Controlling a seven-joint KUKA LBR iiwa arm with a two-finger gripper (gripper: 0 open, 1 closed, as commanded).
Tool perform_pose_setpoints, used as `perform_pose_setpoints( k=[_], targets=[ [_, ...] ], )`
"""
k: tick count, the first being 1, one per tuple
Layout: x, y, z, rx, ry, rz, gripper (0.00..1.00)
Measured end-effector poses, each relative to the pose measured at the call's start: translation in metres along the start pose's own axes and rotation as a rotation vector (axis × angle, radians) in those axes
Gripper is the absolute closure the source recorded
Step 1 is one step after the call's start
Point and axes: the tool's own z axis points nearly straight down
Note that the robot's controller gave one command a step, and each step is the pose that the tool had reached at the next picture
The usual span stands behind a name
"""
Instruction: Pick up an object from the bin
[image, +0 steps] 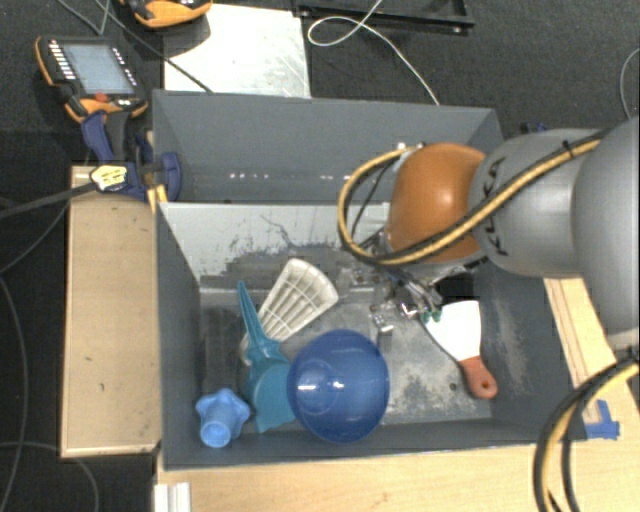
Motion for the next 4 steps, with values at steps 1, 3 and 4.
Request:
perform_pose_setpoints(
  k=[1, 3, 4],
  targets=[
    [0.033, -0.011, 0.025, 0.002, 0.000, -0.156, 0.00],
    [0.015, 0.005, -0.036, 0.002, -0.008, 0.031, 0.00],
    [-0.002, 0.024, -0.010, 0.004, -0.009, -0.137, 0.00]
  ],
)
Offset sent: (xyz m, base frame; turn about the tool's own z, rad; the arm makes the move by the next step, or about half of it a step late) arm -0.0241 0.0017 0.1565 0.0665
